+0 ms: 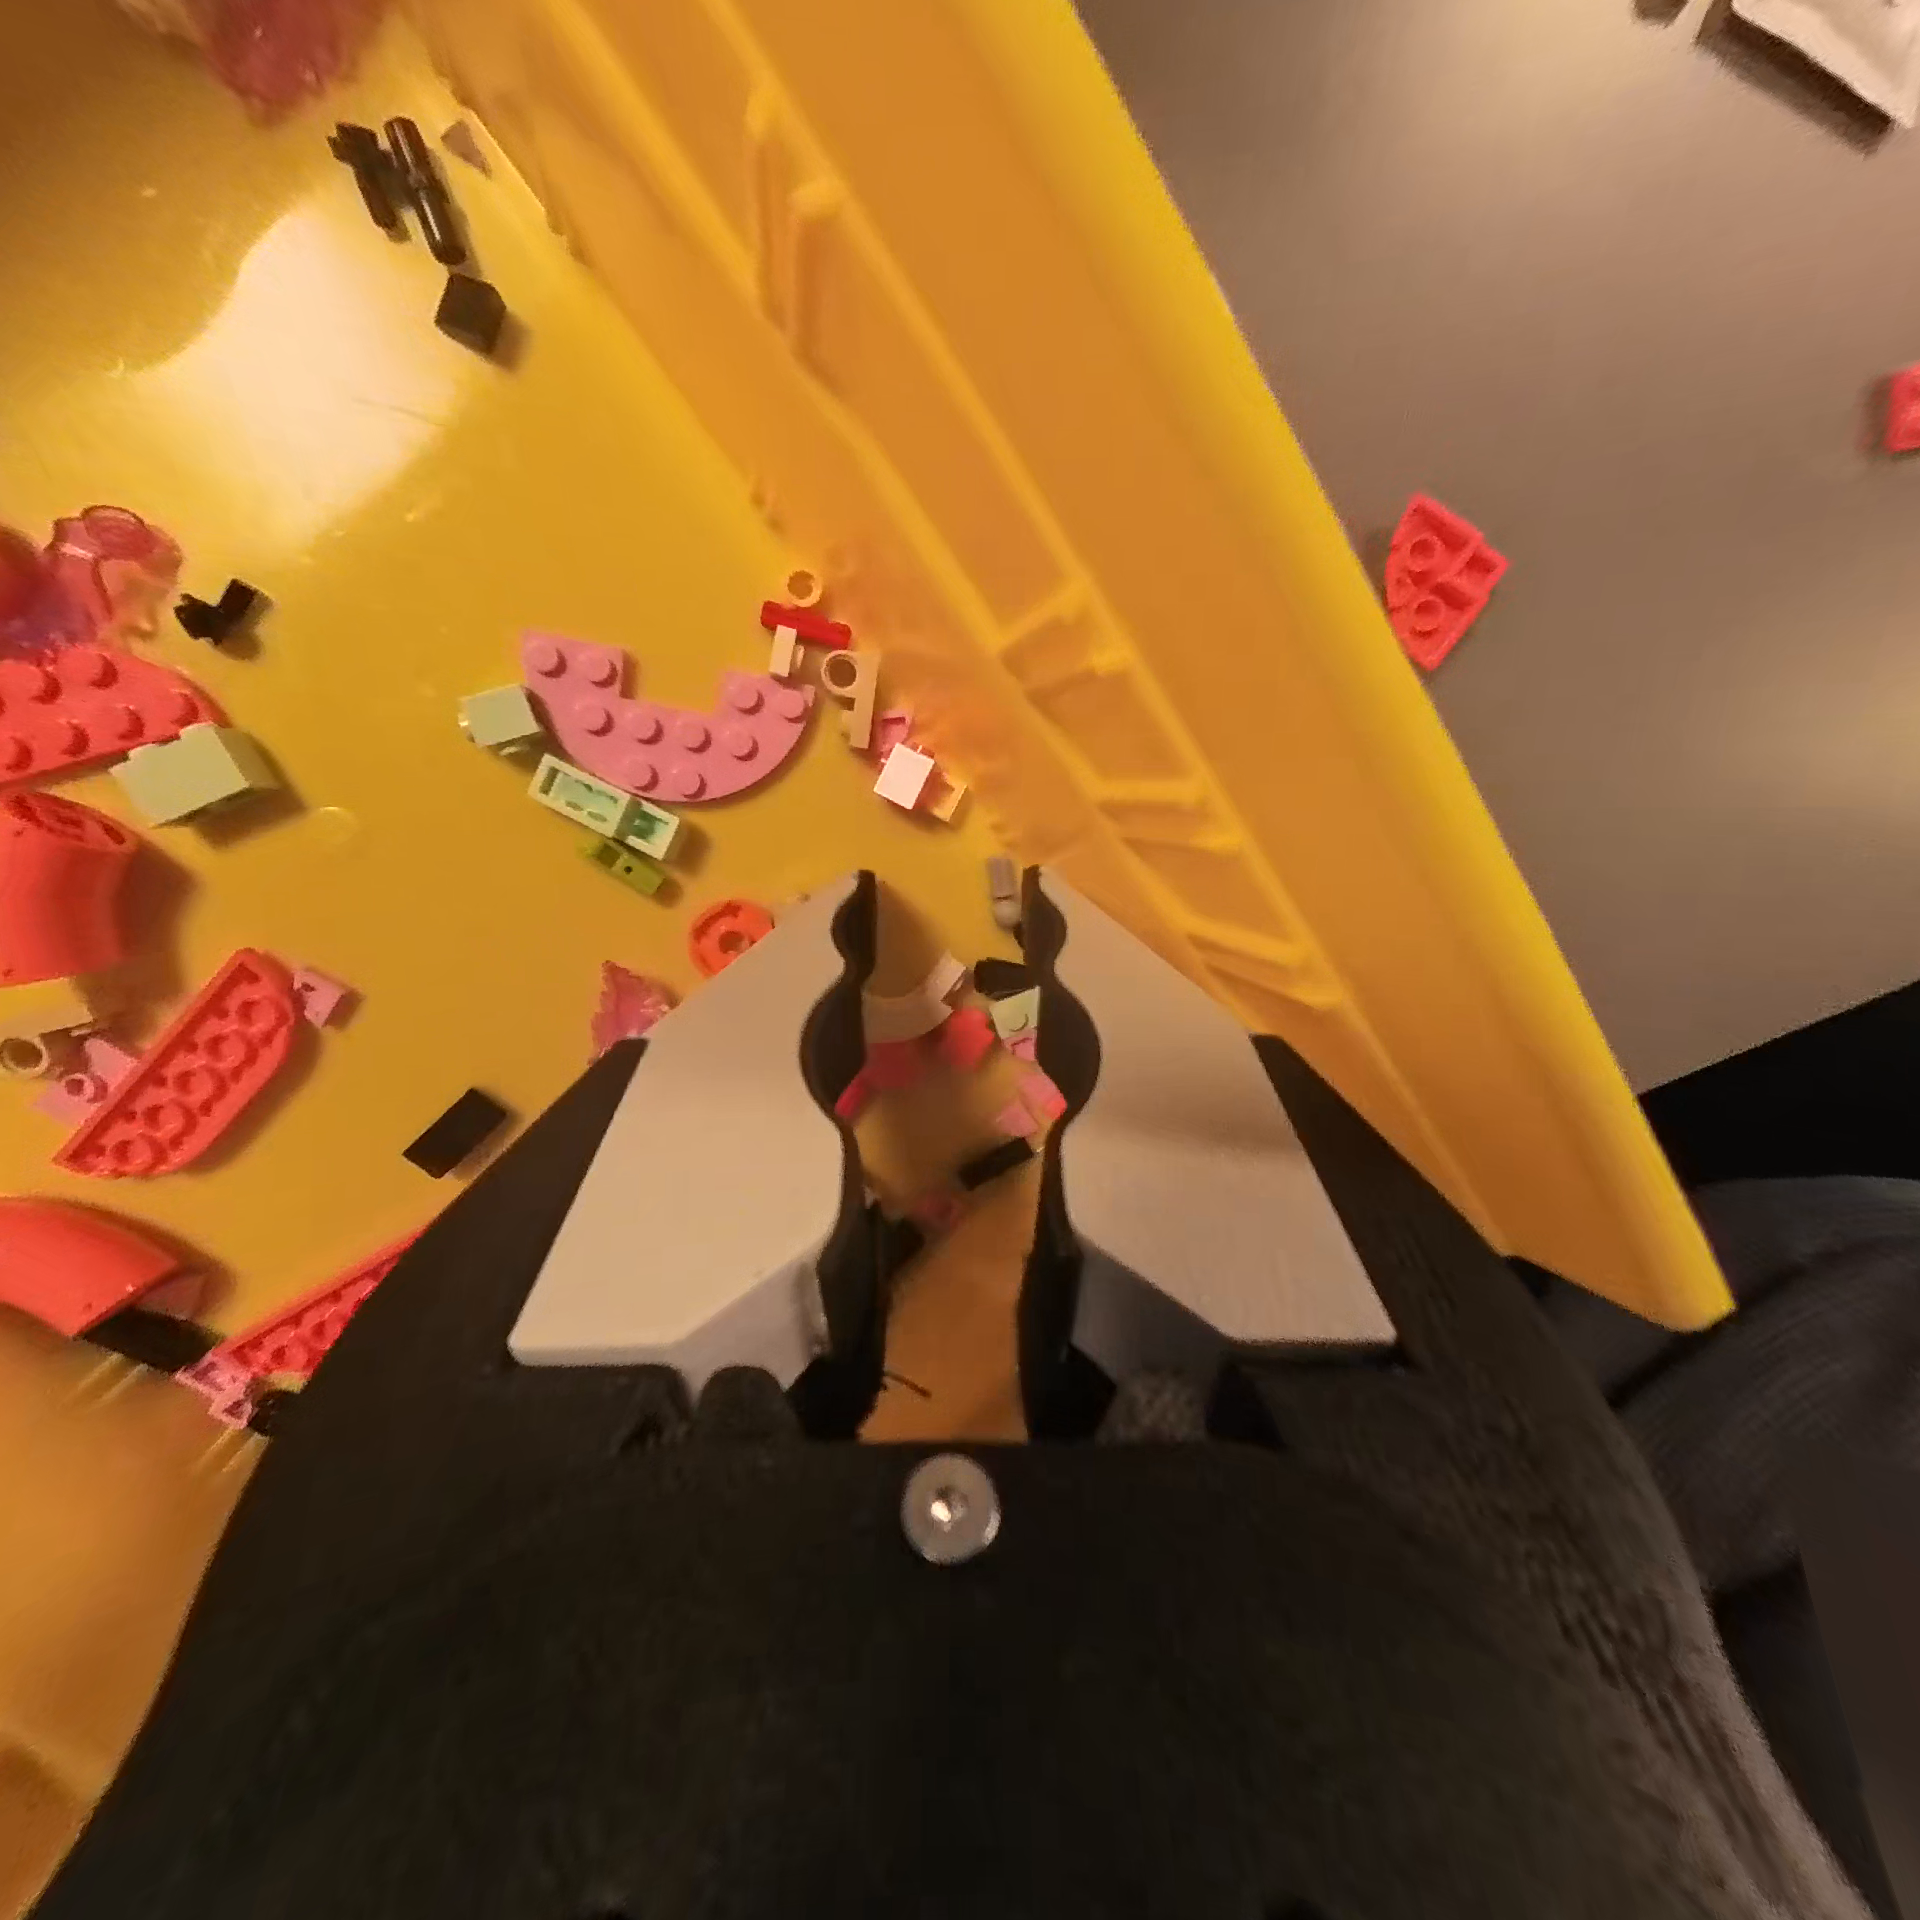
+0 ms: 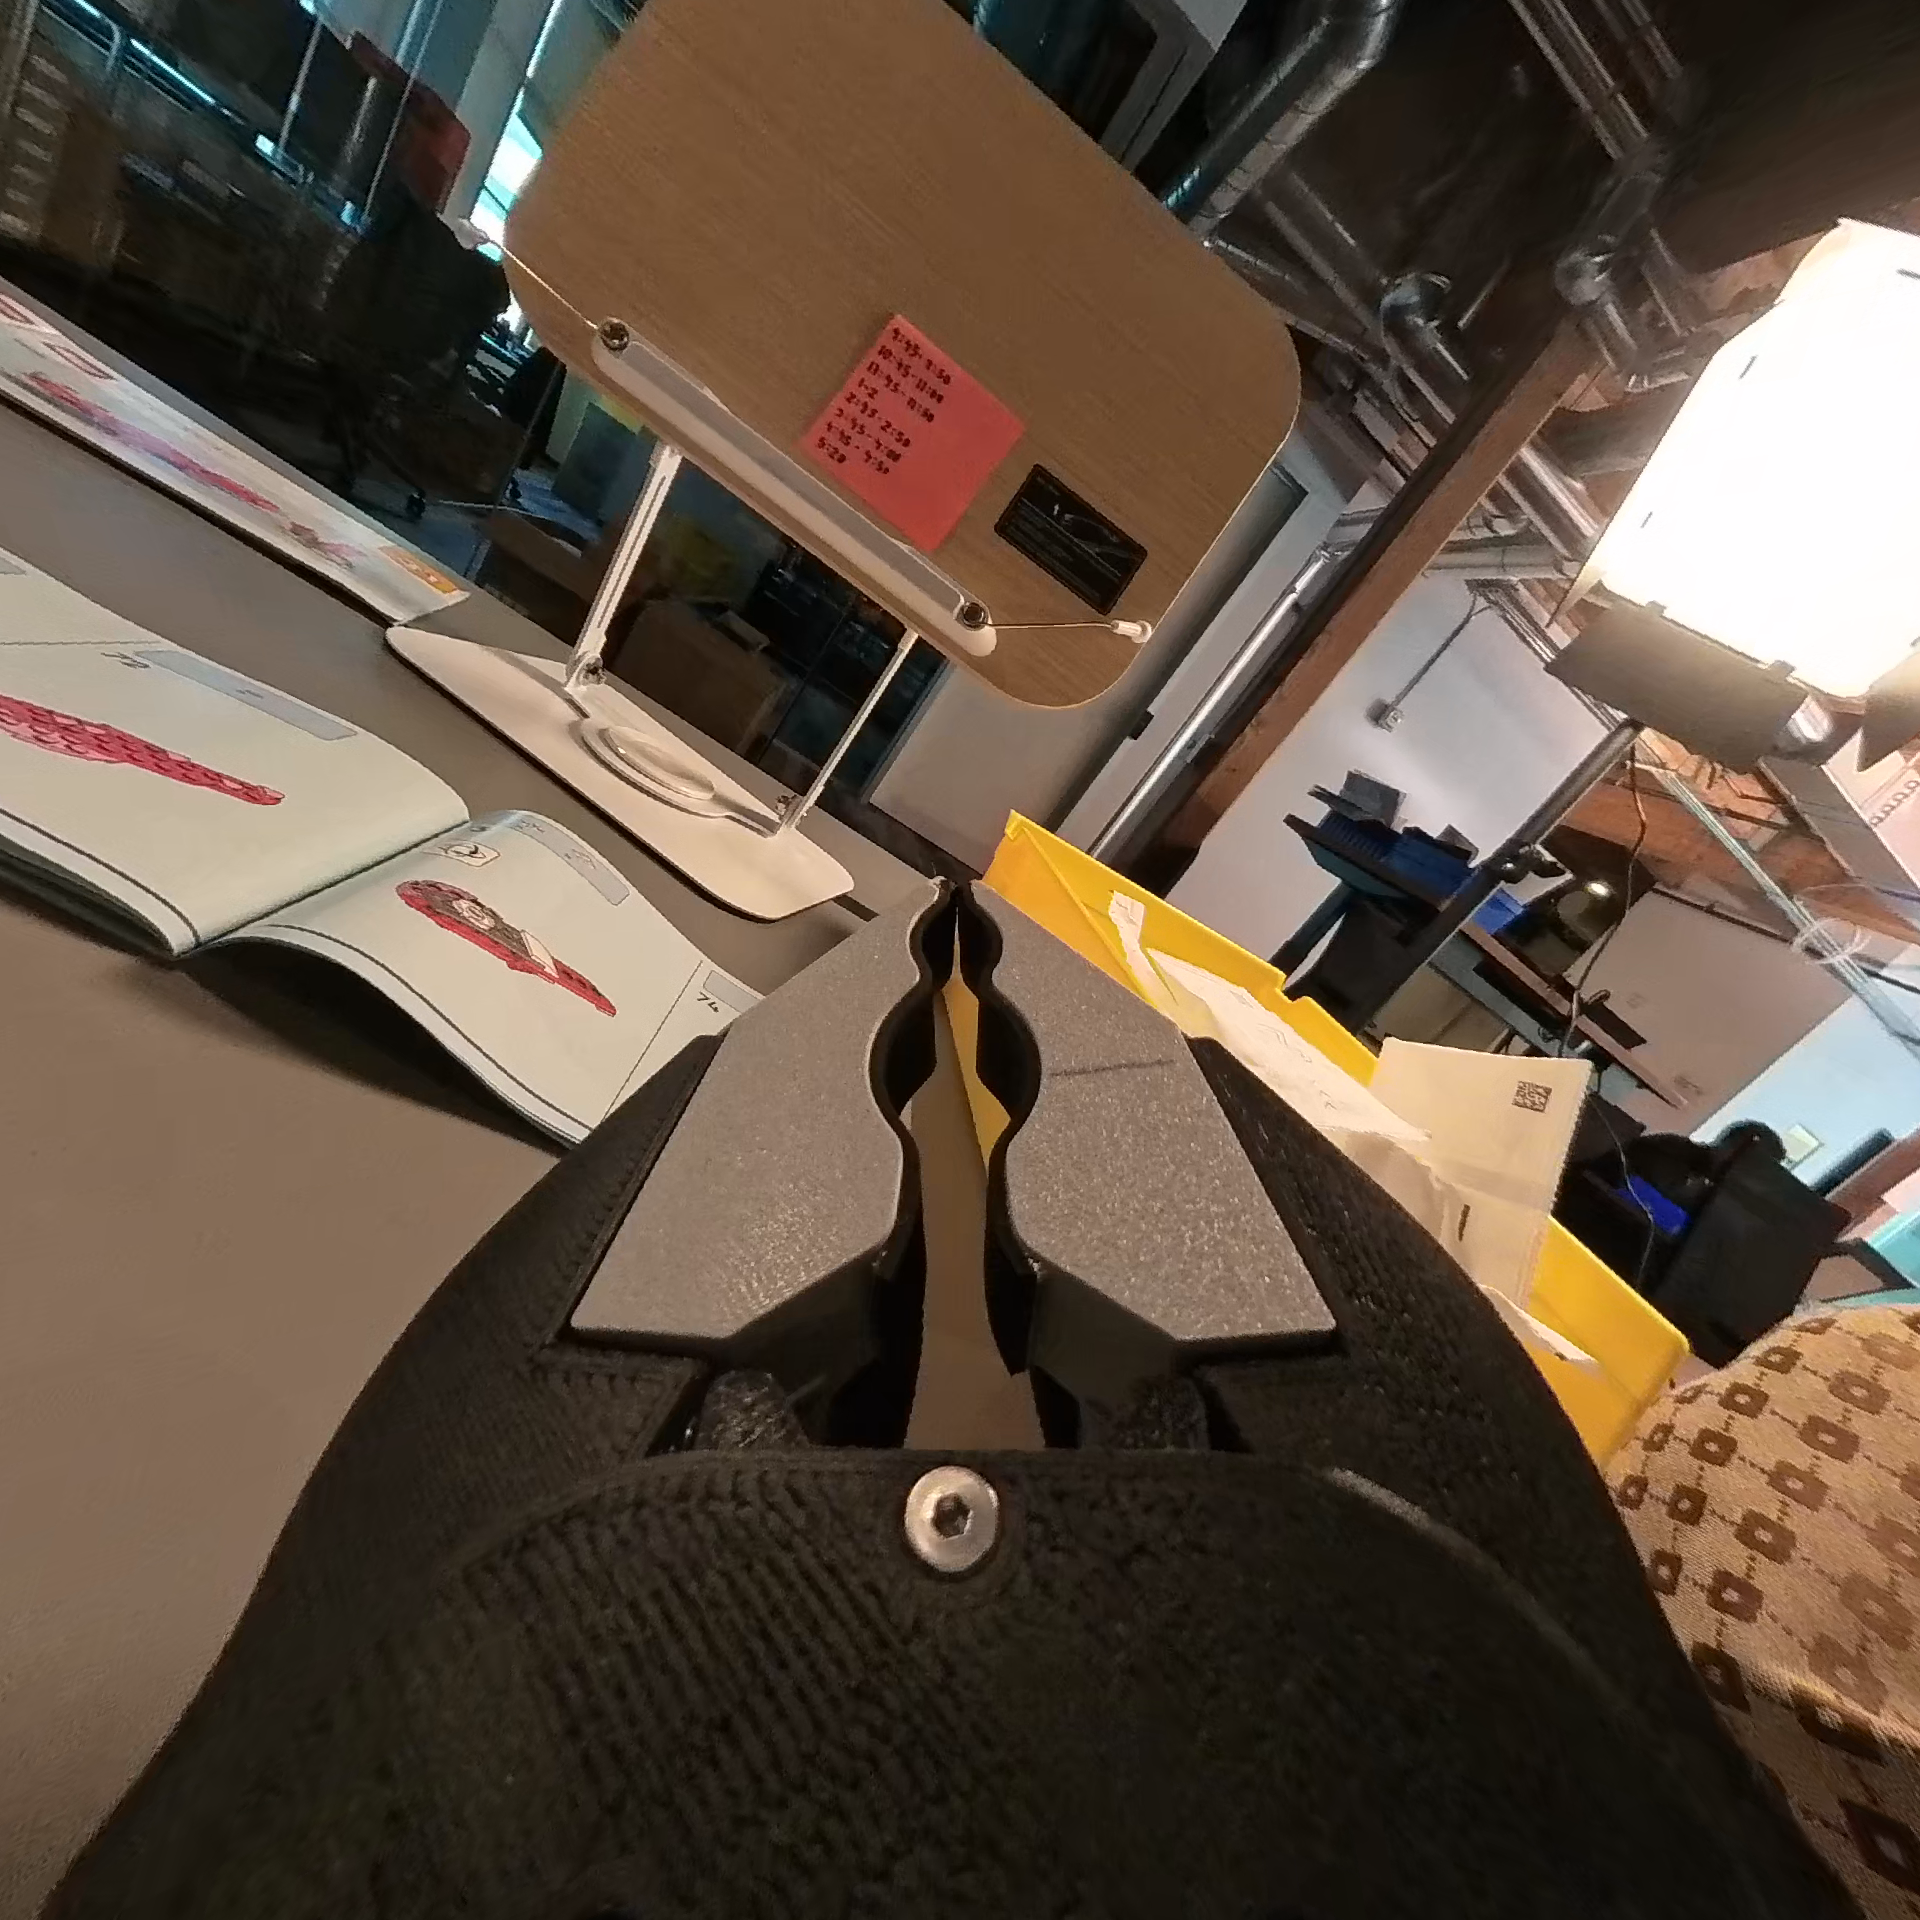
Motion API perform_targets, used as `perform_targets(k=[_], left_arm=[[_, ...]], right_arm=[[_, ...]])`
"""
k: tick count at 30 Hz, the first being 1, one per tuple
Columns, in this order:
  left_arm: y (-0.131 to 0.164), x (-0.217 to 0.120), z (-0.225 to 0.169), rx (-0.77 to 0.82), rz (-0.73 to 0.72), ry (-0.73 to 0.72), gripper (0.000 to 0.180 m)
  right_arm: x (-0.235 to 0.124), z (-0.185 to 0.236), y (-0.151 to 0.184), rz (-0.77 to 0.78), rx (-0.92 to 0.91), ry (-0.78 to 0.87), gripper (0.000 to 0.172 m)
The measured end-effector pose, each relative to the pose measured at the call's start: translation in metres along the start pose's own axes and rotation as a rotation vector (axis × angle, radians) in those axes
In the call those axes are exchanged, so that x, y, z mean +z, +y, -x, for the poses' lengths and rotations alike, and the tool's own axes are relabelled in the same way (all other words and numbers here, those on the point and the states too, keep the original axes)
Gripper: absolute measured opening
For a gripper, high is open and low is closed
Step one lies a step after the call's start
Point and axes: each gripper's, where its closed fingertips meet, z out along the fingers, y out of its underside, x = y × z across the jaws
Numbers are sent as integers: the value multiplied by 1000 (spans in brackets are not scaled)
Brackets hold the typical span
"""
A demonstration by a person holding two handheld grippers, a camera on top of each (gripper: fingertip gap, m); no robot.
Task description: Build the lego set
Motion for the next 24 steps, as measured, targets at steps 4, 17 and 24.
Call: perform_targets(k=[4,17,24], left_arm=[[0,0,0,-1,5,-9,26],[6,4,-2,181,49,-149,6],[-3,-26,8,114,-154,-175,2]], right_arm=[[0,0,-1,-5,3,0,0],[-1,-1,-3,-22,20,-3,0],[-5,-5,-7,-49,58,8,0]])
